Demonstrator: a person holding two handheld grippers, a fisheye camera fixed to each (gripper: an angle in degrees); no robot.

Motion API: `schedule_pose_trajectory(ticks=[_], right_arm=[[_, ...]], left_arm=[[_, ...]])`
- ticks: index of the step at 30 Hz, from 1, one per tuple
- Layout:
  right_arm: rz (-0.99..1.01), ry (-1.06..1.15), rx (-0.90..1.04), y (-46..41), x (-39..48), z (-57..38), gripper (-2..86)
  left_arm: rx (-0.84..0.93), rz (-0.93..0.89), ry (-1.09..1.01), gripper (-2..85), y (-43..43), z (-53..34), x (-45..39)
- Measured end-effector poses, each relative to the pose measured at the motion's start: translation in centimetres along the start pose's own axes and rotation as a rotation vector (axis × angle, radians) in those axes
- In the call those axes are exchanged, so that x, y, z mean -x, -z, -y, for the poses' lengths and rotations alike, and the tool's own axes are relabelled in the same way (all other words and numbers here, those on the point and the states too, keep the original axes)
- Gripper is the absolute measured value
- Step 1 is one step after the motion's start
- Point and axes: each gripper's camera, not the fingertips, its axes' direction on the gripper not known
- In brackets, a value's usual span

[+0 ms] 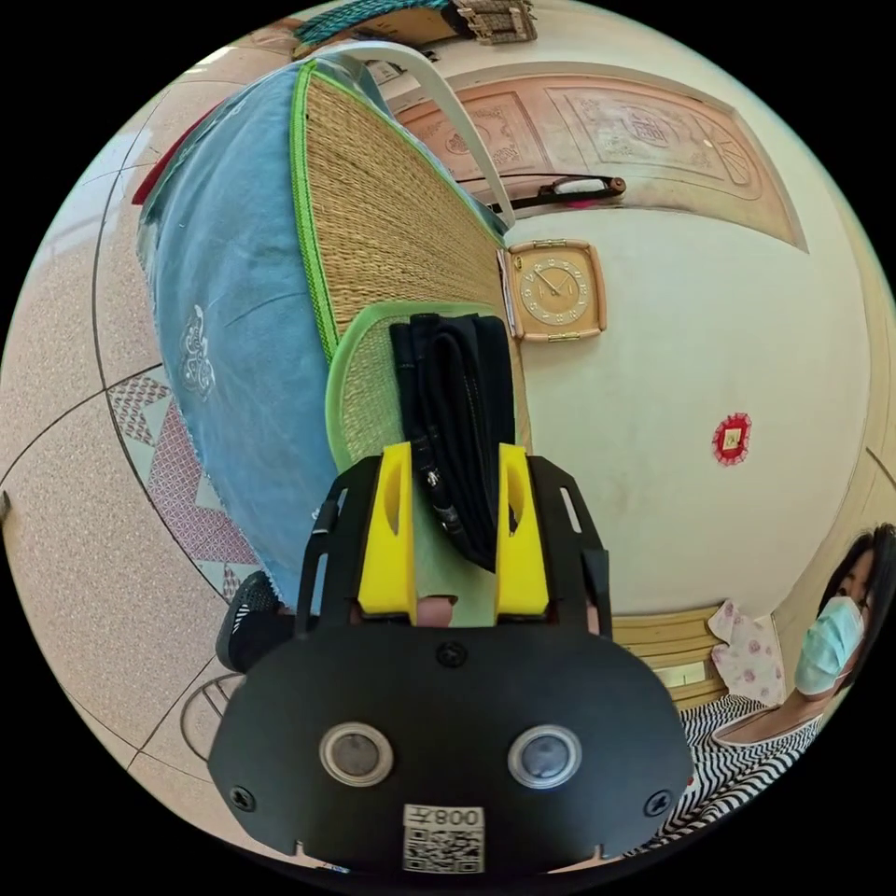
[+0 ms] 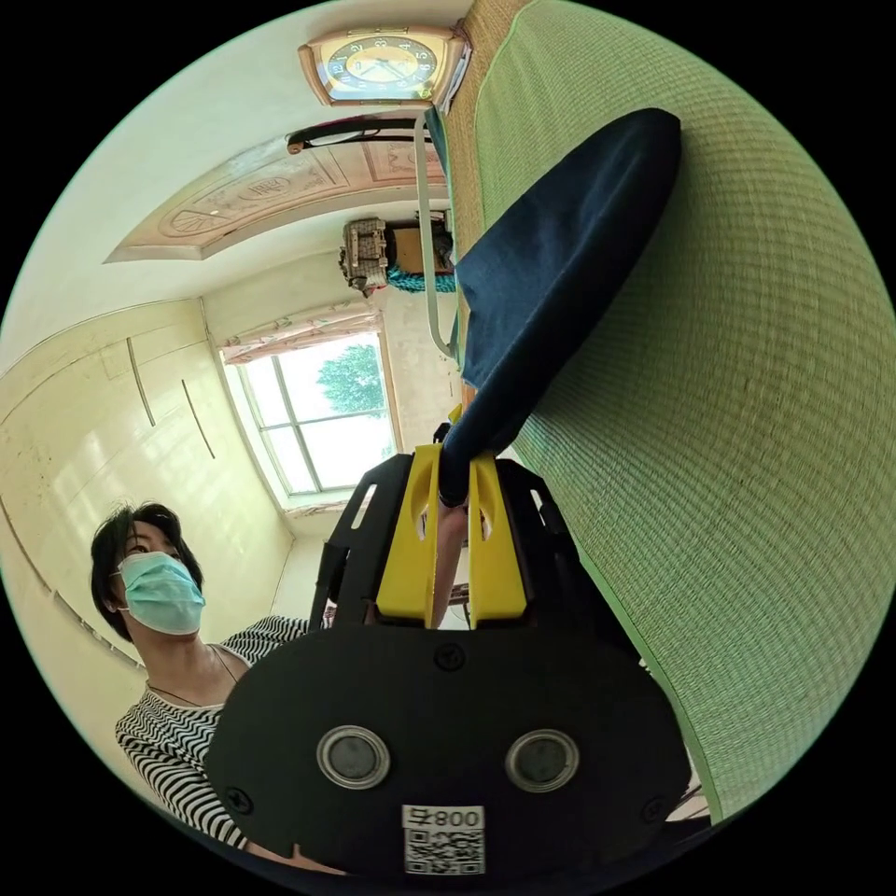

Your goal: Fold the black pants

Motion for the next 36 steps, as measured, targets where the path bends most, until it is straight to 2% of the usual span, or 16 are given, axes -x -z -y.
schedule_pose_trajectory(ticks=[9, 17, 25, 36], right_arm=[[-0.008, 0.020, 0.006, -0.2, 0.1, -1.8, 4.5], [-0.004, 0.006, 0.000, 0.0, -1.3, -5.2, 4.2], [-0.039, -0.005, 0.015, 0.1, -3.3, -9.6, 4.3], [-0.095, -0.058, 0.022, 1.8, -8.3, -18.7, 4.4]], left_arm=[[-0.026, -0.137, 0.122, 15.0, -2.1, 6.8, 2.9], [0.074, -0.050, 0.071, 14.2, -6.9, 10.2, 3.0], [0.100, -0.020, 0.063, 9.6, -12.7, 10.7, 5.1], [0.073, 0.003, 0.014, 6.3, -21.6, 6.6, 7.3]])
